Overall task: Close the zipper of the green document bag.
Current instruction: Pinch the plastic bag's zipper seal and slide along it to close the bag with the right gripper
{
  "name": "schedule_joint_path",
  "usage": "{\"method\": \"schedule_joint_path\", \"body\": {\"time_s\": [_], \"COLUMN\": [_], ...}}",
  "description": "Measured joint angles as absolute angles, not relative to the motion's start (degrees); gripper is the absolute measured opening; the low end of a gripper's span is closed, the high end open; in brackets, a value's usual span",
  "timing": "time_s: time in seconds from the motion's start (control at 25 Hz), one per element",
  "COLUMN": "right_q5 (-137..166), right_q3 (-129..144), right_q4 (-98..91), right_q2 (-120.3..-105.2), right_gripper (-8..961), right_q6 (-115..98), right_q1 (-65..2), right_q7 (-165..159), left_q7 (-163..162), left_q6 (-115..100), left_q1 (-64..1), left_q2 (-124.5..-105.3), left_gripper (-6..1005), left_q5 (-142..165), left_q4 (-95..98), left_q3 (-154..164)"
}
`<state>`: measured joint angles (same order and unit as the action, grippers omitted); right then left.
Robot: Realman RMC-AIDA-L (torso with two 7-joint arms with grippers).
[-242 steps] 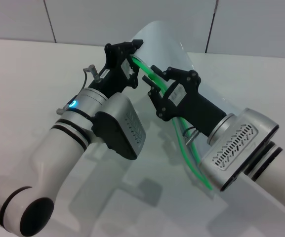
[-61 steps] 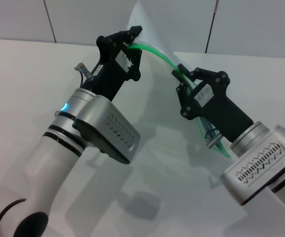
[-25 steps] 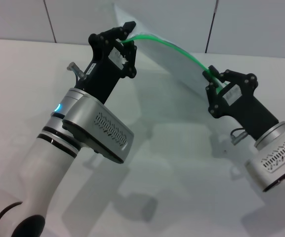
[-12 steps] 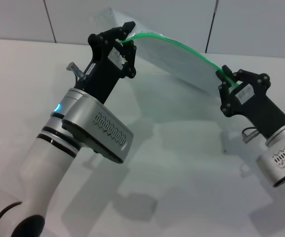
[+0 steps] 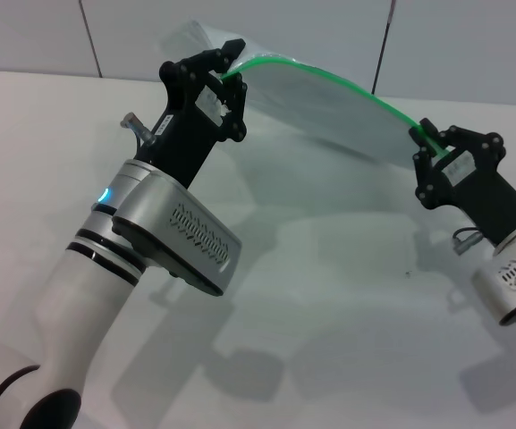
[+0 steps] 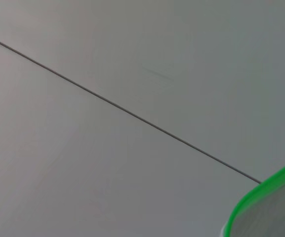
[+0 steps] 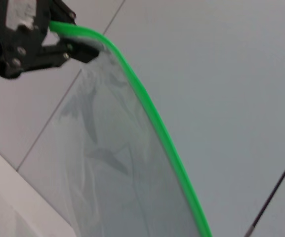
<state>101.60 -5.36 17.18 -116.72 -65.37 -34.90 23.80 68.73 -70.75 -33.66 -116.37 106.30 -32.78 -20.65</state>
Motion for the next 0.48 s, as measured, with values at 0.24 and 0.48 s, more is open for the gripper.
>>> {"method": "schedule_joint_path", "body": {"time_s": [0.24,0.48], "right_q5": [101.6,100.79], "right_q3": [-6.45,-6.77], "right_q4": [16.12,15.48], "right_q2": [-116.72,-116.71], "right_gripper": [97,99], "right_q6": [-65.11,-64.55], "right_q1": [-34.65,-34.39], "right_q7": [23.8,23.78], "left_q7": [68.73,68.73], "left_q6": [-70.71,-70.53], "left_q1": [-33.63,-33.58], "left_q2": [-116.37,-116.37], "left_gripper": [54,54], "left_q5": [106.34,106.35], "left_q4": [-32.78,-32.78], "left_q3": [-20.65,-20.65]}}
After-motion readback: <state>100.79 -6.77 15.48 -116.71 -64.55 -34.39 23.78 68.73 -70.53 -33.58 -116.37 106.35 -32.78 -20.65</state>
